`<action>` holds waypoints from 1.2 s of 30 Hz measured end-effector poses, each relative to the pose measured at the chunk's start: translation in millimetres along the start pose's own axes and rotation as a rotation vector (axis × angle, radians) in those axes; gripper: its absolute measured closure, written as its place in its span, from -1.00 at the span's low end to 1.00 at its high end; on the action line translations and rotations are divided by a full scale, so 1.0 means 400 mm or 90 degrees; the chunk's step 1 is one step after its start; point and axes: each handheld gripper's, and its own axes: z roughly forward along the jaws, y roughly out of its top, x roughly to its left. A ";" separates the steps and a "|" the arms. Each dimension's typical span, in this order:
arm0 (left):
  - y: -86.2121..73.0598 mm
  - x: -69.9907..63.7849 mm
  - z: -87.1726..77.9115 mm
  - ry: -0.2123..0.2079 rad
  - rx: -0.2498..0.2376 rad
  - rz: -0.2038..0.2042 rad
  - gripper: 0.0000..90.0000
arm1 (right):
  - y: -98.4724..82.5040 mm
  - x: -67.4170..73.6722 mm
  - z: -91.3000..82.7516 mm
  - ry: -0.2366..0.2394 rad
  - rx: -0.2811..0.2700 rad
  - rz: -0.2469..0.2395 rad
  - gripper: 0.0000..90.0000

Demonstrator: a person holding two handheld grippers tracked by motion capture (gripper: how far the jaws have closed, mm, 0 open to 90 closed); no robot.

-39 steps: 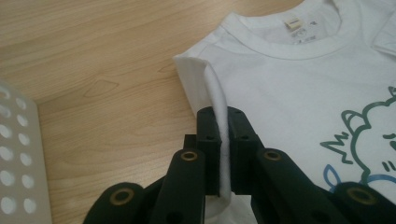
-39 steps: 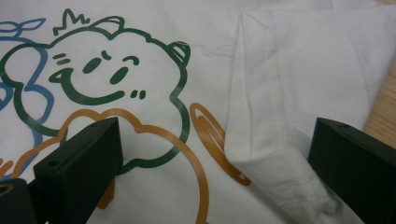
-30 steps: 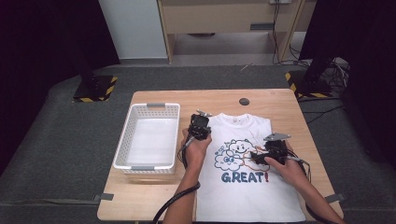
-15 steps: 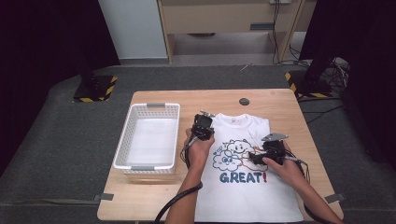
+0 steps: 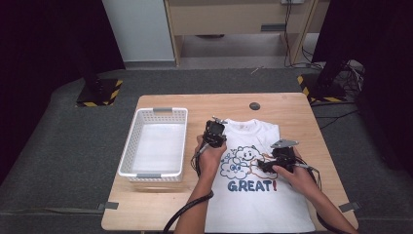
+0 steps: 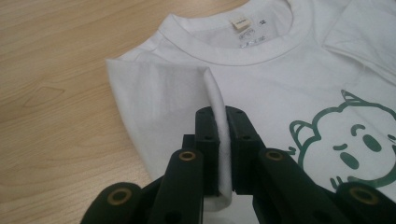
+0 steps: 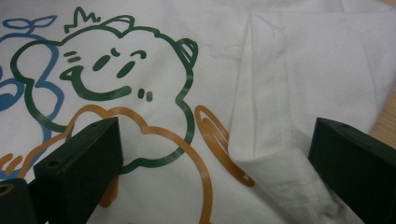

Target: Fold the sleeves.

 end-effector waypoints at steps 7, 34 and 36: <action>-0.002 -0.002 0.017 0.000 0.018 0.003 0.87 | 0.000 0.002 0.000 0.001 0.000 -0.004 -0.93; 0.002 -0.022 0.044 -0.003 0.018 -0.016 0.56 | -0.001 0.005 -0.001 0.008 0.001 -0.006 -0.93; 0.005 -0.026 0.038 -0.005 0.013 -0.015 0.55 | -0.001 0.004 -0.001 0.008 0.000 -0.007 -0.93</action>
